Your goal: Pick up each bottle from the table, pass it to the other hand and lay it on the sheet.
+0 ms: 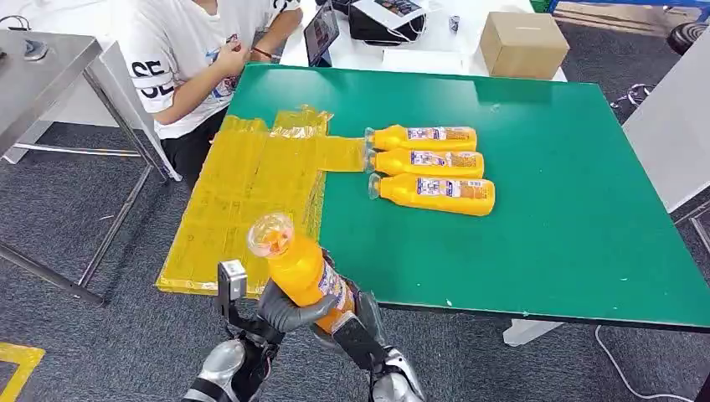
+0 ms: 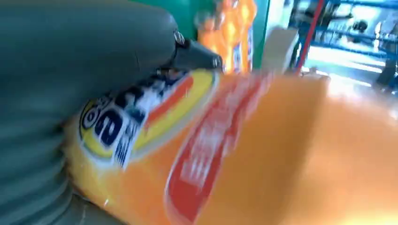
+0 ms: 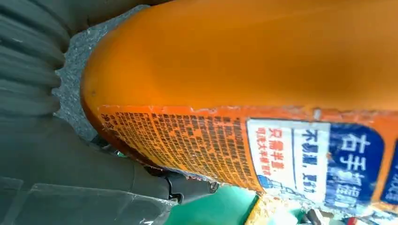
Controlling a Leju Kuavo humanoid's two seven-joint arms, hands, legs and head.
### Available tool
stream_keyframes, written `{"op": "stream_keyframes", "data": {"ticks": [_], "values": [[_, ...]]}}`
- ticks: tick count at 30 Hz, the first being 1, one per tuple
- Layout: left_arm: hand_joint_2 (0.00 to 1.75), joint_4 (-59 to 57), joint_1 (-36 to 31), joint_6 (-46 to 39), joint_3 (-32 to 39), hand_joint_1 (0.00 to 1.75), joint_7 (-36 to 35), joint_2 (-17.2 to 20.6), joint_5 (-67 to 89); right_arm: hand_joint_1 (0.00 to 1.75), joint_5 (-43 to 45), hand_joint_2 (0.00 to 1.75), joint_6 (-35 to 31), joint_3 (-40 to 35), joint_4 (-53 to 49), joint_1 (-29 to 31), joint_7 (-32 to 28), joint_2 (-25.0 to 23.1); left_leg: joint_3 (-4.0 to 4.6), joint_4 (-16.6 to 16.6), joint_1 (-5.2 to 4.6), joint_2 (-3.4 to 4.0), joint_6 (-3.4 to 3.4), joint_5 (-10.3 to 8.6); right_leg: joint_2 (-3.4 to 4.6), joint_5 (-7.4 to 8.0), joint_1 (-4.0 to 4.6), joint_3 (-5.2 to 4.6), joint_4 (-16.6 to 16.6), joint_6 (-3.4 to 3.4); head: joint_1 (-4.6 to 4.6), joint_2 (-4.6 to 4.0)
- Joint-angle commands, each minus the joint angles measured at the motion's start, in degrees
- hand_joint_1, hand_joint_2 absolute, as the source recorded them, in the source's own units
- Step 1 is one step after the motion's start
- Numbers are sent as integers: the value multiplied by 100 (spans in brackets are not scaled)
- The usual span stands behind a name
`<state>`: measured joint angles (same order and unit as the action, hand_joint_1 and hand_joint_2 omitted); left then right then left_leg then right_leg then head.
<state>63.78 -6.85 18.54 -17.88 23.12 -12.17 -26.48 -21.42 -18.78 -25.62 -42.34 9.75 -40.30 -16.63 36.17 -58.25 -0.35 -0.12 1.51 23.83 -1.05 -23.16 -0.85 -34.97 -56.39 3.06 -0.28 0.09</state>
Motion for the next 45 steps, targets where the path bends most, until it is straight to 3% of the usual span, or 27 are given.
{"op": "stream_keyframes", "data": {"ticks": [1,2,3,4,5,7,13,16,19,22,23,36,38,41,45], "values": [[175,-111,-122,501,-320,175,-82,97,-239,175,-184,175,-3,-369,524,176,30,-2,-21,3,6,-2,-8,8,2,-8,5,20,4,-9,0,0],[175,-85,-116,466,-306,175,-76,97,-223,127,-230,175,-137,-333,497,175,30,-6,-29,1,8,-7,-11,13,0,-13,7,31,3,-12,0,0],[175,-50,-108,449,-281,175,-73,100,-230,0,-226,175,-332,-251,434,175,32,-18,-20,1,7,-5,-8,9,1,-9,6,21,3,-9,2,0],[175,16,-84,389,-230,175,-65,98,-229,0,-246,175,-439,-202,357,186,41,-17,-34,2,9,1,-11,15,9,-12,8,34,6,-13,0,0],[175,124,-56,308,-180,175,-66,108,-204,0,-195,0,-382,-135,162,163,48,6,-22,-1,7,4,-9,12,11,-8,7,22,3,-11,0,0],[175,290,-48,137,-63,175,-99,138,-158,0,-130,0,-225,-8,-354,88,205,94,-22,-4,7,2,-10,14,9,-11,6,23,-1,-11,2,0],[175,309,-39,67,-30,175,-86,148,-104,0,-106,0,-150,27,-486,27,182,114,-29,2,6,0,-12,13,8,-11,6,29,2,-13,0,0],[175,490,-208,-336,263,175,112,206,102,0,47,0,116,101,-1192,-52,134,273,-23,2,5,1,-10,11,8,-9,4,22,2,-11,0,0],[175,670,-654,-1145,637,175,222,208,619,0,246,0,469,164,-2189,-210,268,406,-4,-11,8,-7,-10,9,0,-9,7,8,-9,-11,4,0],[175,607,-1161,-2272,1076,175,451,183,1256,0,274,0,257,271,-3031,-396,335,424,3,-11,9,-14,-11,3,-7,-6,8,3,-9,-11,7,0],[175,603,-1227,-2274,1136,175,425,198,1261,0,254,0,228,238,-3188,-425,428,446,5,-7,8,-10,-11,-1,-4,-1,8,-1,-8,-10,0,0],[175,597,-1148,-2276,1123,175,438,168,1269,0,255,0,232,218,-3150,-460,431,451,-24,0,8,-3,-15,7,3,-7,7,26,1,-11,2,0],[175,582,-1234,-2855,1255,175,656,165,1599,0,146,0,-362,366,-3299,-533,252,350,-28,-2,10,-3,-17,9,4,-8,9,30,1,-14,2,0],[175,78,-1911,-3928,1652,175,759,284,2417,0,238,0,-1030,343,-4174,-723,151,376,-8,-9,9,-12,-17,3,-7,-7,8,10,-9,-14,2,0],[175,-1129,-2791,-4593,1966,175,876,381,3312,0,598,0,-1165,396,-4255,-596,280,332,1,-3,6,-11,-12,-7,-7,3,5,-1,-5,-8,2,0]]}}
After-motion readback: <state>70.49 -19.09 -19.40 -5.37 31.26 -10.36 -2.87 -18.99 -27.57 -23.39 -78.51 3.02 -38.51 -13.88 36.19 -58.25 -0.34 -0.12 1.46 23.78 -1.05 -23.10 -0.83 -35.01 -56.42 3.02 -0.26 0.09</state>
